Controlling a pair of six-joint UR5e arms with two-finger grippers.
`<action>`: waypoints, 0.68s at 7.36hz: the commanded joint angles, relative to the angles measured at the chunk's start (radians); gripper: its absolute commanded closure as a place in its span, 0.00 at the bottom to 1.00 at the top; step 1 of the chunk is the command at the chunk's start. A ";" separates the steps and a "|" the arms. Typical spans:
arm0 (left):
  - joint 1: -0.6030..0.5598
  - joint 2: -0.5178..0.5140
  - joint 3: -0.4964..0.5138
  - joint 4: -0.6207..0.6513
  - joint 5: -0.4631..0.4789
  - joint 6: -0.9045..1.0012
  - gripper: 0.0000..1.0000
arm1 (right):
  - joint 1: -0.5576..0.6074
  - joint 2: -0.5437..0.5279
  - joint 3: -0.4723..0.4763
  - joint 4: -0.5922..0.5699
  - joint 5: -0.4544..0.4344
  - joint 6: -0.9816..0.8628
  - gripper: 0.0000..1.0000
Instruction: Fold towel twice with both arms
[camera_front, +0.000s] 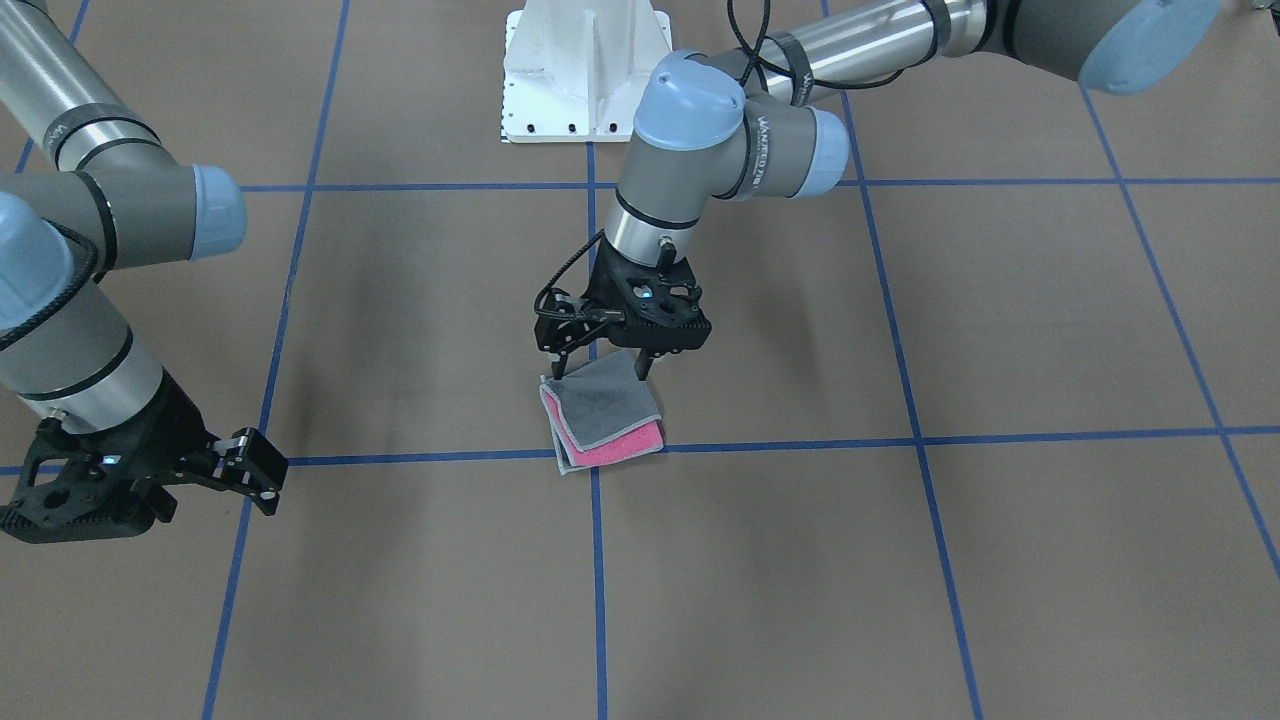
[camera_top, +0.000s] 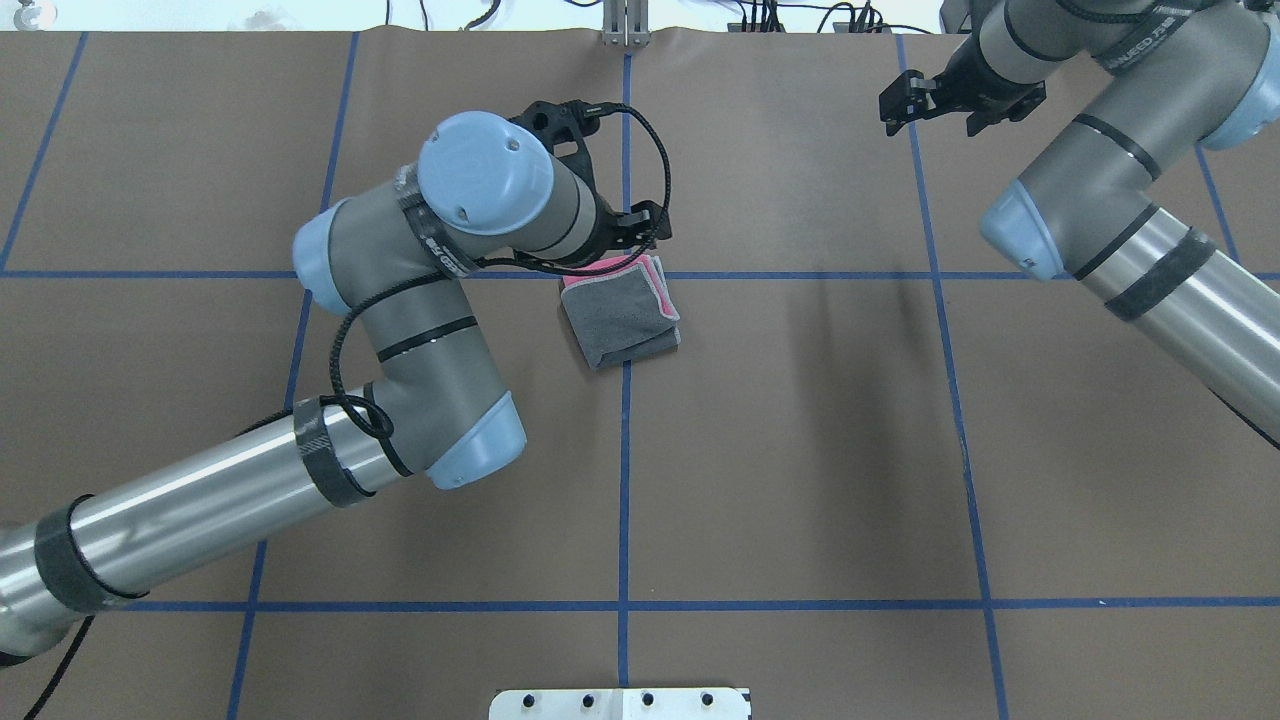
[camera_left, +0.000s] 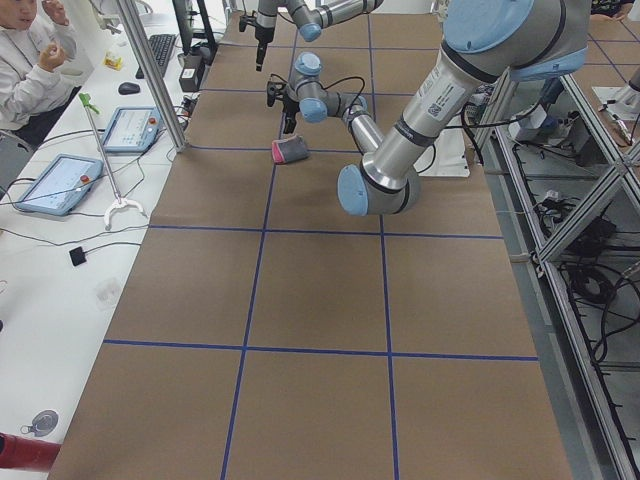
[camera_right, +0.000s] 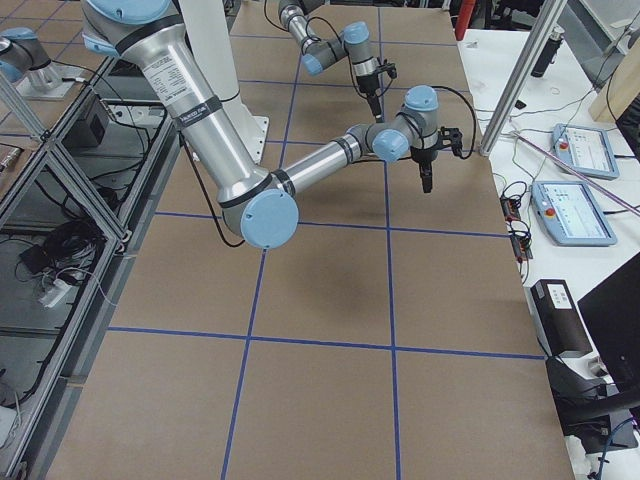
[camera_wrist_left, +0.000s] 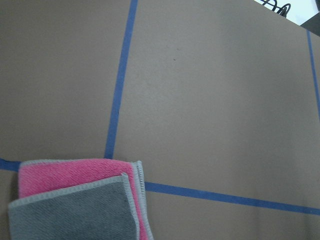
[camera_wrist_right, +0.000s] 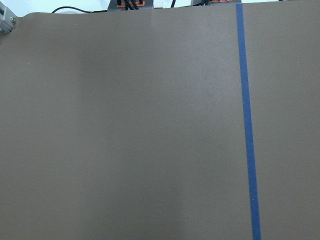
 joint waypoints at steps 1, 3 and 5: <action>-0.102 0.141 -0.146 0.212 -0.042 0.349 0.00 | 0.100 -0.076 -0.006 -0.020 0.046 -0.229 0.01; -0.282 0.313 -0.180 0.214 -0.216 0.673 0.00 | 0.190 -0.129 -0.005 -0.112 0.057 -0.469 0.01; -0.485 0.453 -0.175 0.211 -0.353 1.006 0.00 | 0.290 -0.220 -0.006 -0.111 0.143 -0.638 0.01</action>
